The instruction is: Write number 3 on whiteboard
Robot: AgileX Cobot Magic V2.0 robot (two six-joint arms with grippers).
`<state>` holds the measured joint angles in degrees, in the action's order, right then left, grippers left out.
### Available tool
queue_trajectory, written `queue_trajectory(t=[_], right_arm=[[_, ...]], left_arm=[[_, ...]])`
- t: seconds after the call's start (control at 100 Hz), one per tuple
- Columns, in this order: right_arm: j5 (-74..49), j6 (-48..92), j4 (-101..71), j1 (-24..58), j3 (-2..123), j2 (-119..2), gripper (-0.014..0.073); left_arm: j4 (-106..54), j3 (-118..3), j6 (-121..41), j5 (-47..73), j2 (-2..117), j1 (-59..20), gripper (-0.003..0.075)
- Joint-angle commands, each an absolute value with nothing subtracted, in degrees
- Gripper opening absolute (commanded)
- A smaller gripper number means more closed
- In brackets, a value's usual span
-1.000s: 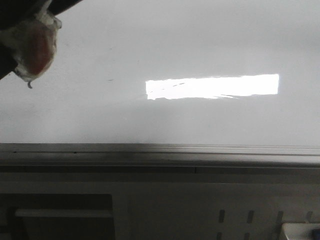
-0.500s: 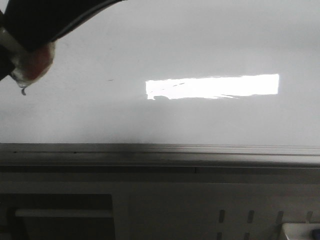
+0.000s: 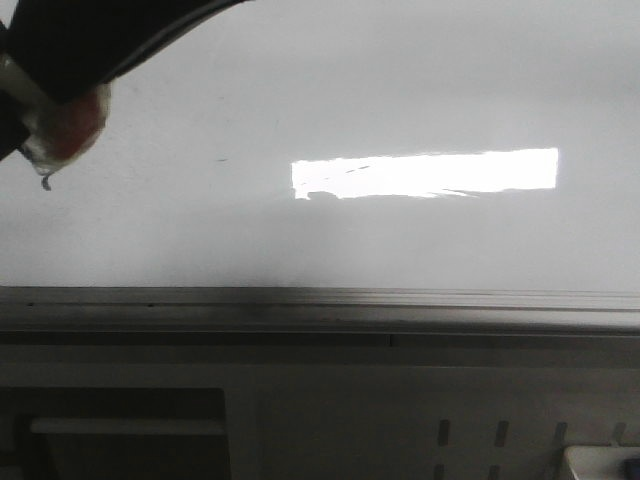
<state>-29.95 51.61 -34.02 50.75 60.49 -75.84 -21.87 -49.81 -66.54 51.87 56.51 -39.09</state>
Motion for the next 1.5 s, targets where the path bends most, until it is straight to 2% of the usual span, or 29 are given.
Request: queue_trajectory(t=[0.0,0.04,0.05,0.06,0.14,0.21,0.26,0.49,0.67,0.93,1.19,1.49], right_arm=[[-28.0,51.4,-37.3,50.6,62.2,-74.4,-0.0050],[-27.6,51.4,-37.3,50.6,62.2,-74.4,-0.0050],[-27.3,51.4,-37.3,50.6,62.2,-74.4,-0.0050],[-27.3,51.4,-37.3,50.6,62.2,-74.4,-0.0050],[-26.3,51.4,-37.3,50.6,62.2,-74.4,-0.0050],[-25.4,51.4,-37.3,50.6,62.2,-74.1,-0.0050],[-24.7,51.4,-37.3,50.5,62.2,-73.9,-0.0050],[-23.3,51.4,-37.1,46.5,62.2,-71.8,-0.0050],[-23.2,51.4,-37.1,39.6,62.2,-69.1,-0.0050],[-22.8,51.4,-36.8,31.6,62.2,-68.6,-0.0050],[-18.2,51.4,-36.8,31.2,62.1,-68.8,-0.0050],[-18.1,51.4,-36.7,31.2,61.7,-71.2,-0.0050]], left_arm=[[-25.8,-51.9,-69.6,48.4,55.6,-39.5,0.0061],[-26.4,-52.1,-69.6,48.3,55.6,-39.5,0.0123],[-26.4,-52.2,-69.6,48.3,55.6,-39.5,0.0166],[-26.4,-52.2,-69.6,48.3,55.6,-39.5,0.0166],[-26.8,-52.7,-69.5,48.2,55.6,-39.5,0.0336],[-26.8,-53.1,-68.7,48.2,55.1,-39.5,0.0424],[-26.8,-53.3,-67.6,48.0,54.4,-39.5,0.0453],[-26.8,-53.3,-63.0,46.4,46.8,-38.8,0.0453],[-22.6,-52.2,-50.5,45.2,36.4,-34.8,0.0401],[-11.4,-42.6,-28.1,37.0,19.1,-28.3,0.0209],[-12.9,-33.0,-23.9,32.3,9.3,-27.3,-0.0018],[-15.7,-30.5,-23.9,31.7,8.8,-27.3,-0.0020]])
